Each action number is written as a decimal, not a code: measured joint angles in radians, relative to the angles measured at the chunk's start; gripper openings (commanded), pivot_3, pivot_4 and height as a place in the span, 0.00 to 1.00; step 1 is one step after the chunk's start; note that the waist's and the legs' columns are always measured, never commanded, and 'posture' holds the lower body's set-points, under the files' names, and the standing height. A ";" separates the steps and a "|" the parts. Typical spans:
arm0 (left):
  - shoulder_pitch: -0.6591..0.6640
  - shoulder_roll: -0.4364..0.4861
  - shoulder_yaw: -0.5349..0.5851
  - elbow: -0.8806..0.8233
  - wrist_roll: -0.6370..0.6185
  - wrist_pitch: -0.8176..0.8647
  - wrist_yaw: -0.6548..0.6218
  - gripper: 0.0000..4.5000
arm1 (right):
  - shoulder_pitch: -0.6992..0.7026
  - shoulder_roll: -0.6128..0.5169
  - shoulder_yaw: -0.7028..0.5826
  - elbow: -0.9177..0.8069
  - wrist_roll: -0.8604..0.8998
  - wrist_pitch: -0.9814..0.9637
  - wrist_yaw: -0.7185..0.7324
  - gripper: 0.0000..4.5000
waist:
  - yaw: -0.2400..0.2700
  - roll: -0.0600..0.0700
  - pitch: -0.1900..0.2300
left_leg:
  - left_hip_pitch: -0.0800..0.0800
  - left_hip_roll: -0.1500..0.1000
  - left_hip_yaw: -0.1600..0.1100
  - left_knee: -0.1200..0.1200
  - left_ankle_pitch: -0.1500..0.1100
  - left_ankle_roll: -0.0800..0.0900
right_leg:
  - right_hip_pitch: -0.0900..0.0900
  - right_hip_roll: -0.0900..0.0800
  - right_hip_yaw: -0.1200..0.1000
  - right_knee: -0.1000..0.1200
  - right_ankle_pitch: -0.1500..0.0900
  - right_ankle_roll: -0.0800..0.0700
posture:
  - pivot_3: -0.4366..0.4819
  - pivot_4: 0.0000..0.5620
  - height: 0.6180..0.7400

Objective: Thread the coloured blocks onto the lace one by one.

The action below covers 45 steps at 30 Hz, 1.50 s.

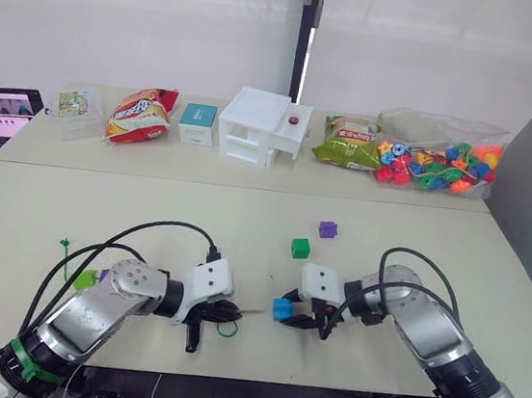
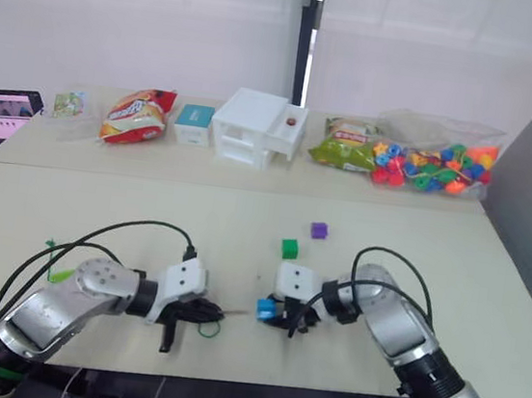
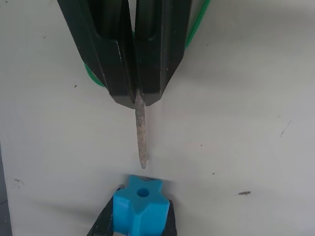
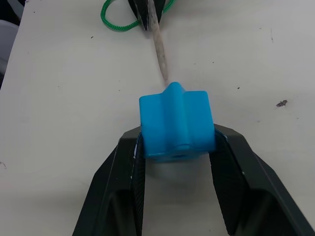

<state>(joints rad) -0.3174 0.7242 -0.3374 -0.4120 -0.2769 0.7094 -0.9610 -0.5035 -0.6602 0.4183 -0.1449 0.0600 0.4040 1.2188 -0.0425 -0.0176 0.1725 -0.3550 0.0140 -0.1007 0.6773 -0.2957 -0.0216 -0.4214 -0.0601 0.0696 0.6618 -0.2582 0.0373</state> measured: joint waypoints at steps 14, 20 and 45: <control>-0.088 -0.062 -0.036 -0.002 -0.002 0.123 0.021 0.00 | 0.003 -0.001 0.009 -0.058 -0.008 0.086 -0.024 0.30 | 0.000 0.000 0.000 | 0.000 0.000 0.000 0.000 0.000 0.000 | 0.000 0.000 0.000 0.000 0.000 0.000 | 0.48 0.27 1.00; -0.125 -0.084 -0.065 0.021 0.001 0.148 0.028 0.00 | 0.002 -0.002 0.012 -0.070 -0.010 0.111 -0.027 0.30 | 0.000 0.000 0.000 | 0.000 0.000 0.000 0.001 0.000 0.000 | 0.000 0.000 0.000 0.000 0.000 0.000 | 0.48 0.27 1.00; -0.182 -0.151 -0.065 0.176 0.049 -0.047 -0.008 0.64 | 0.032 -0.002 0.011 -0.164 -0.036 0.219 -0.082 0.30 | 0.003 -0.001 -0.001 | 0.001 -0.001 -0.001 0.001 0.000 -0.001 | 0.001 0.000 0.000 0.001 0.000 0.000 | 0.48 0.27 1.00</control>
<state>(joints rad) -0.4995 0.5731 -0.4023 -0.2363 -0.2280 0.6620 -0.9691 -0.4717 -0.6621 0.4292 -0.3090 0.0242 0.6230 1.1367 -0.0397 -0.0181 0.1718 -0.3545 0.0134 -0.1016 0.6785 -0.2953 -0.0222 -0.4207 -0.0602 0.0695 0.6627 -0.2582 0.0373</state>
